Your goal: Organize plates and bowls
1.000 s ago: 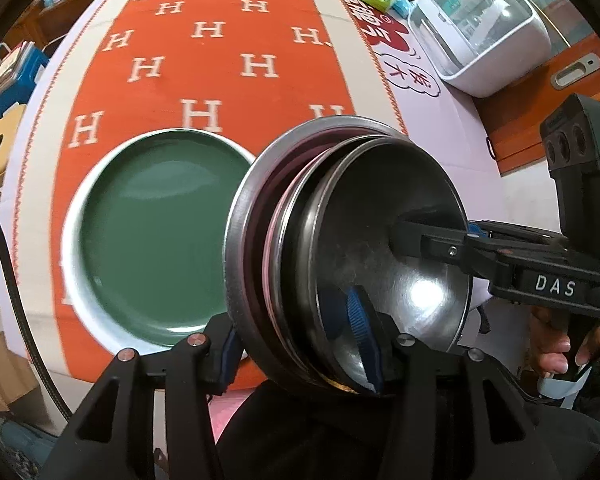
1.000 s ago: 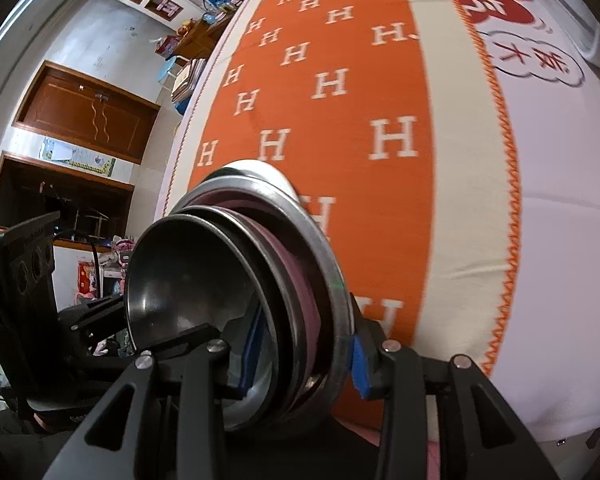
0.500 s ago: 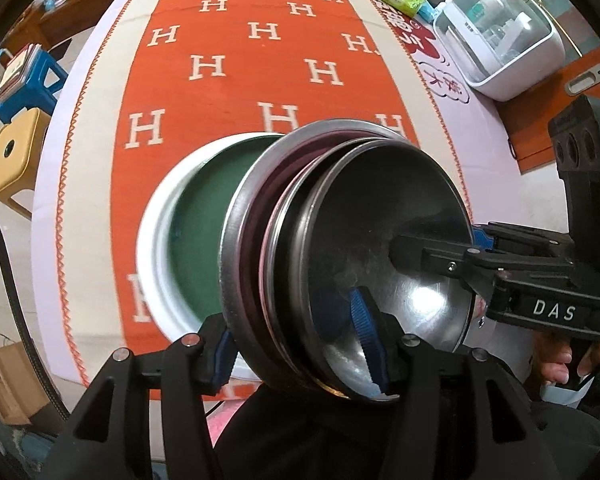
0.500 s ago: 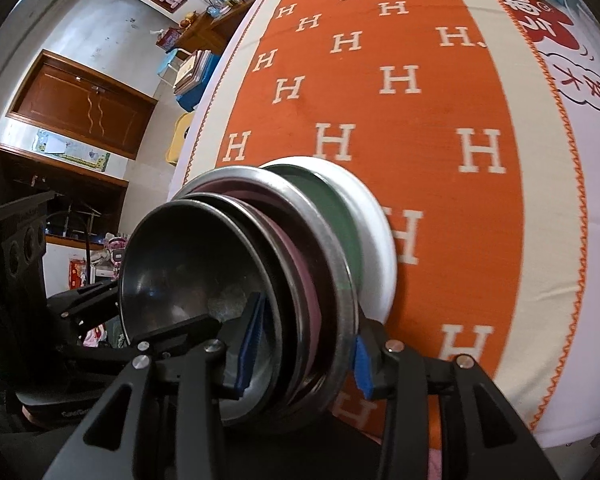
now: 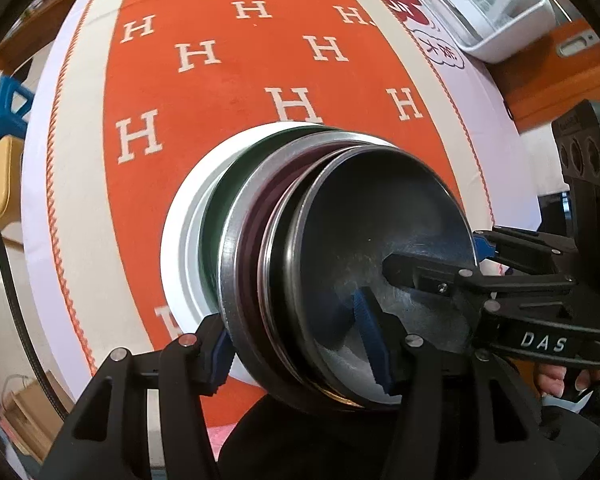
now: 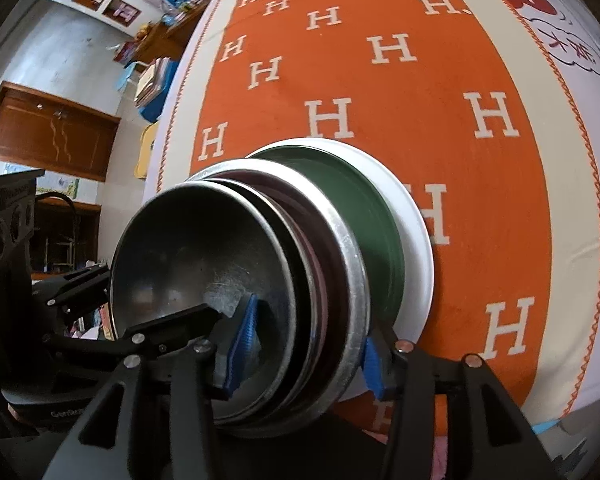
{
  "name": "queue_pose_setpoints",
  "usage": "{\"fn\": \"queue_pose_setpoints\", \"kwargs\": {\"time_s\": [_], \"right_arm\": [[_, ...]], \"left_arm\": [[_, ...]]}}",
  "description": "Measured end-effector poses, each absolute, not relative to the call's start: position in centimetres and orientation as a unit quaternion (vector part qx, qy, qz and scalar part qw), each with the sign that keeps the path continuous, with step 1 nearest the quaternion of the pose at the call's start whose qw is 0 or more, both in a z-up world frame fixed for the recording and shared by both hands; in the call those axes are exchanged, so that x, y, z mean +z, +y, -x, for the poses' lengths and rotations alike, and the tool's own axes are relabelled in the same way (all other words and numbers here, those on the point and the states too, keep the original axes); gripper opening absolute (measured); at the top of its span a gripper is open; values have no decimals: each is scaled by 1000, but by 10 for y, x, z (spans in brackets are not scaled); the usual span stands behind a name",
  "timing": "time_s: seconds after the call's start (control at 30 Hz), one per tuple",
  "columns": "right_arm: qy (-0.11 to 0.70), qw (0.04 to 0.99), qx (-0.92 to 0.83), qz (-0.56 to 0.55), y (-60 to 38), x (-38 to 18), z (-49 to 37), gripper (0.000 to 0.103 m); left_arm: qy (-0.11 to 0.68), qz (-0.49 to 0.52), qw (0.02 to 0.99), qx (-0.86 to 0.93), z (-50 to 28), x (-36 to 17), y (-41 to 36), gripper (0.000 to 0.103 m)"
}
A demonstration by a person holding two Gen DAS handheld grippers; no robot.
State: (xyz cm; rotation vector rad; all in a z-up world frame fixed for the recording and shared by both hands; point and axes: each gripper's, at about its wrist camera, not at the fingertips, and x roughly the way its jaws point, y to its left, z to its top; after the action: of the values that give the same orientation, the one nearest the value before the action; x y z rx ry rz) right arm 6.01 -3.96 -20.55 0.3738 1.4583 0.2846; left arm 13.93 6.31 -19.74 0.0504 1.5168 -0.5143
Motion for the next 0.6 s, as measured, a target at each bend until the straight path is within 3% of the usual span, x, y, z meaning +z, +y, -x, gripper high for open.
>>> {"fn": "queue_pose_setpoints", "kwargs": {"time_s": [0.6], "right_arm": [[655,734,64,-167,-40,-211,-65,51]], "left_arm": [[681,-36,690,-244,-153,-213,59,53]]}}
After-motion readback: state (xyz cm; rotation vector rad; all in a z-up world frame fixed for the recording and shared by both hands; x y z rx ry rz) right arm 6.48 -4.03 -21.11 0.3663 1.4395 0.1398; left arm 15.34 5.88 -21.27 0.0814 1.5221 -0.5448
